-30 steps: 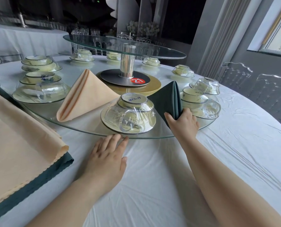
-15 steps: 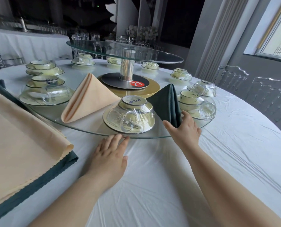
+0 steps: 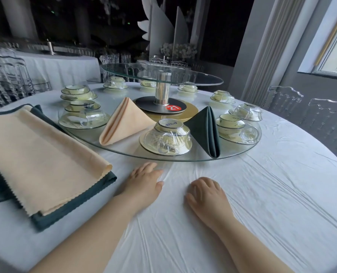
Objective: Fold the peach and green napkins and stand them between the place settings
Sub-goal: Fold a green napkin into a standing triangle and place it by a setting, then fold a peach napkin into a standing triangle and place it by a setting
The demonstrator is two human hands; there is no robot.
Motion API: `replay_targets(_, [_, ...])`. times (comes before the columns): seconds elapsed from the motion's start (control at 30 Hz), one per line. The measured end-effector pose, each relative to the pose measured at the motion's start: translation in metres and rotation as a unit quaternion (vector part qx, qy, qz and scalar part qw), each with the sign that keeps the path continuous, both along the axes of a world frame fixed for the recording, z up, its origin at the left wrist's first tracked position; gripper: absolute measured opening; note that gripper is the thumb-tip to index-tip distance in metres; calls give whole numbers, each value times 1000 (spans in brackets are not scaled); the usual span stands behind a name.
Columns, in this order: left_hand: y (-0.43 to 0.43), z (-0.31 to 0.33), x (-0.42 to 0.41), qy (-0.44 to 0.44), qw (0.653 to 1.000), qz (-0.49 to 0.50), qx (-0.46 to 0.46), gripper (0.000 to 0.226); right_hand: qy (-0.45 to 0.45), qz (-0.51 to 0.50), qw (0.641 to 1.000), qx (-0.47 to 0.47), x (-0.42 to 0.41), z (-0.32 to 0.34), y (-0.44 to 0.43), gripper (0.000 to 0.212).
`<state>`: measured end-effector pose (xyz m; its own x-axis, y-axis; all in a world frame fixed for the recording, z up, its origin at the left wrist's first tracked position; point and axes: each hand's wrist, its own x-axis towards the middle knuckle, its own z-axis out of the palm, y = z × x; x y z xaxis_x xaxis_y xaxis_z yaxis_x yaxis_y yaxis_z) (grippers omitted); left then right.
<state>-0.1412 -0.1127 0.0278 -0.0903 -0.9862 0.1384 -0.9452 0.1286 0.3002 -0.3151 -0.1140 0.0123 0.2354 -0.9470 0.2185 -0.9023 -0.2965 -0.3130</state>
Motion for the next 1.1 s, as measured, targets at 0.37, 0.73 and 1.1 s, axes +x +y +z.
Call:
replay_targets(0.37, [103, 11, 143, 243, 964, 79, -68, 37, -4, 0, 1000, -13, 2, -1, 2, 32])
replay_targets(0.73, [95, -15, 199, 194, 960, 179, -93, 18, -11, -6, 1000, -4, 3, 3, 6, 28])
replay_targets(1.1, [99, 33, 159, 311, 926, 111, -184, 28, -94, 11, 993, -73, 6, 7, 5, 35])
